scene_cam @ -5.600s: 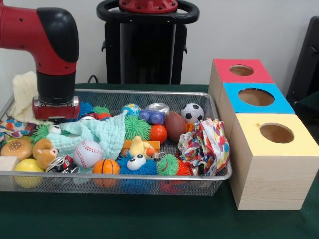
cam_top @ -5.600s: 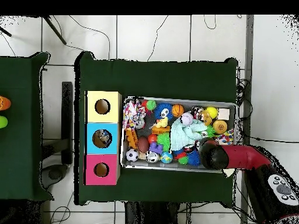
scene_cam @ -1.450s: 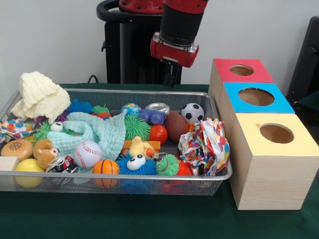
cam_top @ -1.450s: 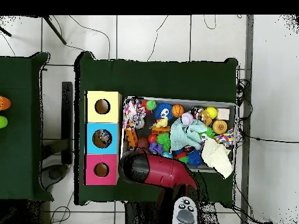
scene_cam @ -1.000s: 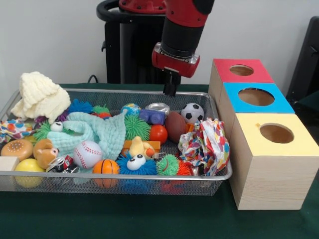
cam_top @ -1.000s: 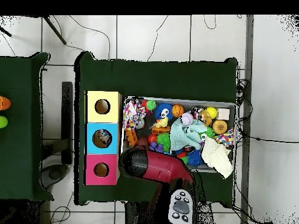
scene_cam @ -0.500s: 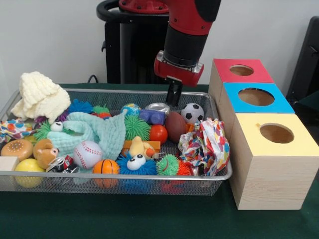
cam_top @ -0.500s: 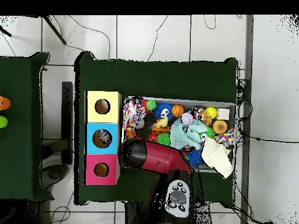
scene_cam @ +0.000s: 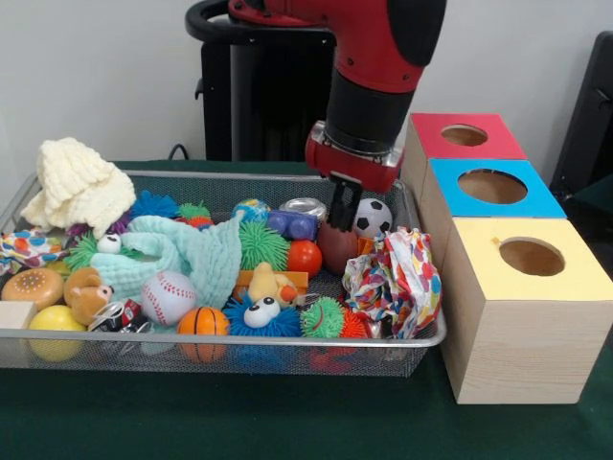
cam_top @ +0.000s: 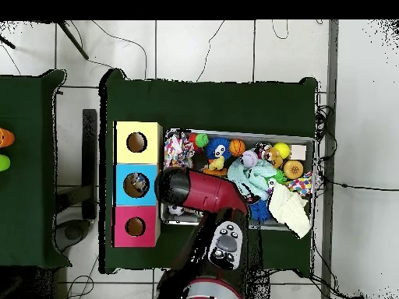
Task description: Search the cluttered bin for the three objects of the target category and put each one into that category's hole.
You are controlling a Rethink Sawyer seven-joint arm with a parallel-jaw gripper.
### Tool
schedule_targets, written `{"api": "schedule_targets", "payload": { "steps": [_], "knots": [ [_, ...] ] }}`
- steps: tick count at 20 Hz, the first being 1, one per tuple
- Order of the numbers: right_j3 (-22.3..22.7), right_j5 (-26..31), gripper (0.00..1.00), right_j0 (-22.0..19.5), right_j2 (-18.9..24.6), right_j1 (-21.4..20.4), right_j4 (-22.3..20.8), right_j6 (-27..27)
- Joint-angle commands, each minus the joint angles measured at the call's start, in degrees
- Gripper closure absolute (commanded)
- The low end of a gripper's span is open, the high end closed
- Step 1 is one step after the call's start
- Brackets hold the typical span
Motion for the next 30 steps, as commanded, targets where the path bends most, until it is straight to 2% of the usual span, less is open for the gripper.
{"api": "schedule_targets", "payload": {
  "steps": [1,7,10,16,20,22,25,27,30],
  "knots": [
    [-9.7,5.5,1.00,3.1,0.5,8.1,6.1,17.9],
    [-11.6,4.8,1.00,5.5,-0.8,10.6,9.0,19.8],
    [-11.7,3.1,1.00,4.8,0.0,11.4,9.9,18.9],
    [-8.3,-0.5,1.00,3.1,2.6,10.5,10.4,16.7],
    [-5.3,-7.2,1.00,-0.1,6.0,10.6,10.0,14.7],
    [-1.9,-11.4,1.00,-4.0,9.3,9.4,8.8,12.4],
    [5.2,-15.8,1.00,-12.9,15.2,5.1,4.5,7.2],
    [9.4,-16.4,1.00,-20.5,19.2,2.3,0.9,2.1],
    [11.8,-13.8,1.00,-29.5,23.0,-0.7,-4.1,-4.0]
  ]
}}
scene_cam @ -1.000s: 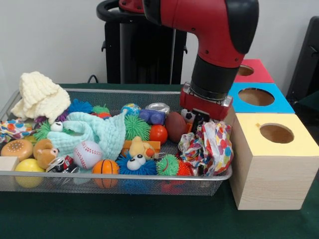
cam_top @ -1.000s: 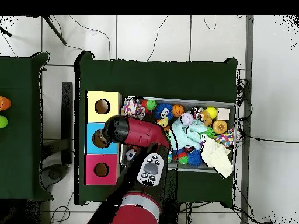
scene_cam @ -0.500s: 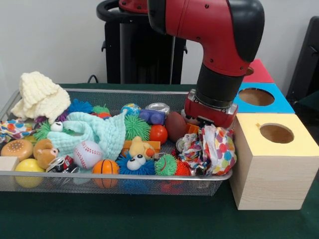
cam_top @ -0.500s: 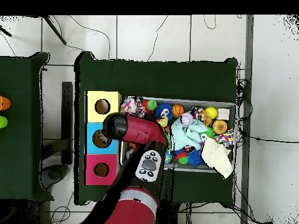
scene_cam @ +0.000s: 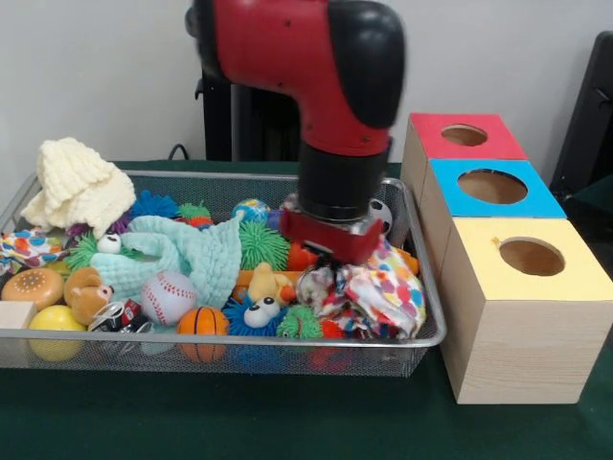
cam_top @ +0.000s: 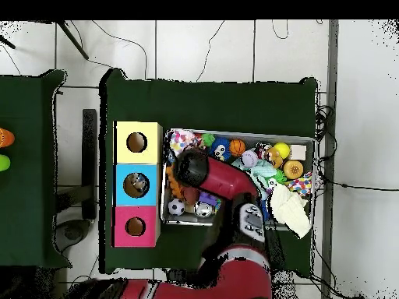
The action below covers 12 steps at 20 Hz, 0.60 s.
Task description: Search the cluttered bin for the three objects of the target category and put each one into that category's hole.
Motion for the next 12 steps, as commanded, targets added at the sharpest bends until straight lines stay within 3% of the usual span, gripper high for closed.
{"api": "schedule_targets", "payload": {
  "steps": [1,5,12],
  "knots": [
    [14.4,-1.2,1.00,-20.1,14.9,-6.3,-10.6,-8.7],
    [14.5,2.1,1.00,-22.9,15.7,-9.3,-15.1,-7.8],
    [14.4,1.2,1.00,-25.1,17.8,-8.8,-20.9,-4.5]
  ]
}}
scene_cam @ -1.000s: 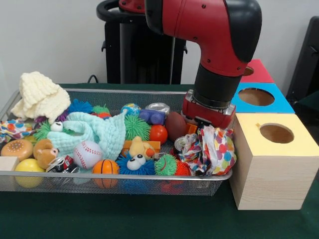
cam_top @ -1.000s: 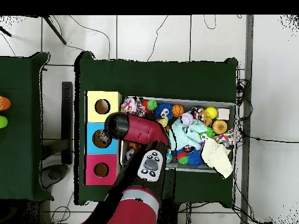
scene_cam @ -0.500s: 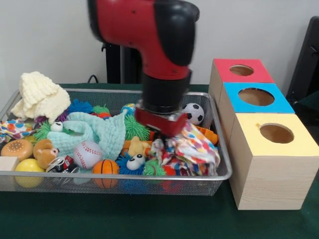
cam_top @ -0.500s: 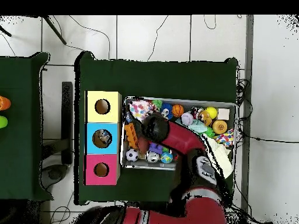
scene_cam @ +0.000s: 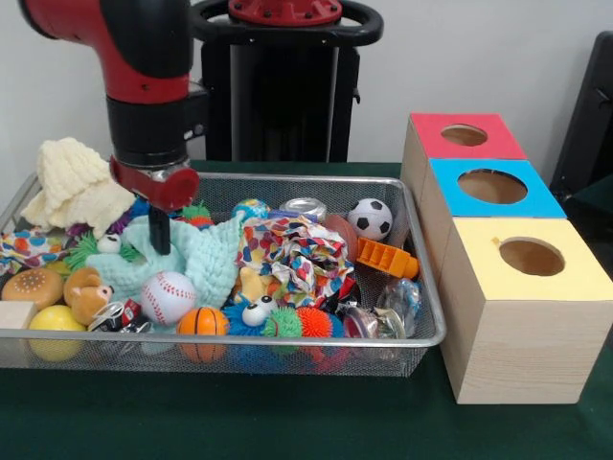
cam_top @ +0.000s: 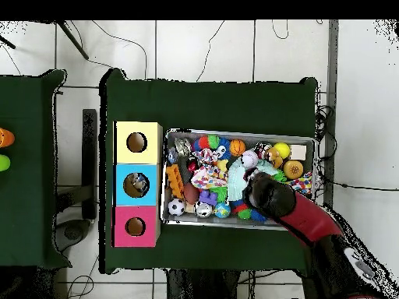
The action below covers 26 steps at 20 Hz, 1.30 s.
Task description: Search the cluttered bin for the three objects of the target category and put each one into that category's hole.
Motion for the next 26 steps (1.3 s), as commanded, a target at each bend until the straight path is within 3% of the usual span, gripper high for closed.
{"api": "schedule_targets", "payload": {
  "steps": [1,4,9,13,16,19,26],
  "knots": [
    [5.4,2.3,1.00,-0.3,10.7,-1.7,-7.3,-3.9],
    [5.2,1.3,1.00,1.2,9.8,-1.4,-8.4,-1.4],
    [6.0,-0.8,1.00,6.7,4.5,-2.9,-10.3,2.9],
    [4.0,4.8,1.00,9.6,0.4,-5.5,-13.5,-0.4],
    [2.6,8.9,1.00,7.9,0.6,-7.7,-15.0,-3.6],
    [3.3,7.6,1.00,5.5,1.9,-7.3,-16.8,-4.3],
    [-1.8,4.7,1.00,0.1,3.8,-2.6,-23.0,-7.2]
  ]
}}
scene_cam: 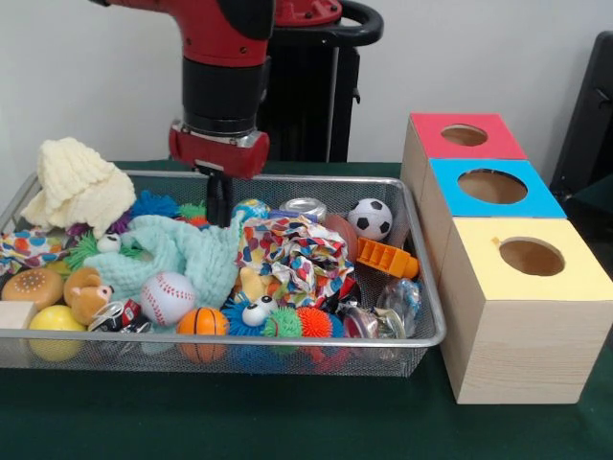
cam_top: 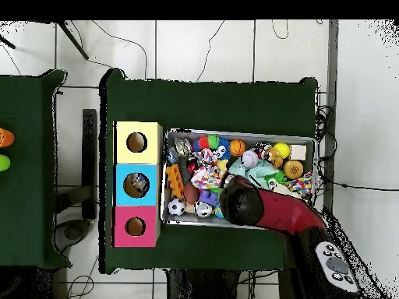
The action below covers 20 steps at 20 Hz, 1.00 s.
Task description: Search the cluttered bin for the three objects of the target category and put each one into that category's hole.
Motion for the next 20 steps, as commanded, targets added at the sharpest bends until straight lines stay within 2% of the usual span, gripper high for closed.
{"api": "schedule_targets", "payload": {
  "steps": [1,6,8,11,16,20],
  "knots": [
    [-4.4,2.7,1.00,-6.4,2.4,4.1,-8.9,-6.9],
    [-9.5,1.7,1.00,-4.9,2.1,7.3,-12.2,-5.0],
    [-10.7,0.6,1.00,-3.9,1.0,8.8,-13.8,-3.5],
    [-11.6,1.8,1.00,-3.9,1.2,9.3,-15.3,-4.1],
    [-9.4,4.2,1.00,-3.1,1.9,8.0,-12.0,0.7],
    [-8.8,3.9,1.00,0.2,1.8,8.5,-8.5,5.8]
  ]
}}
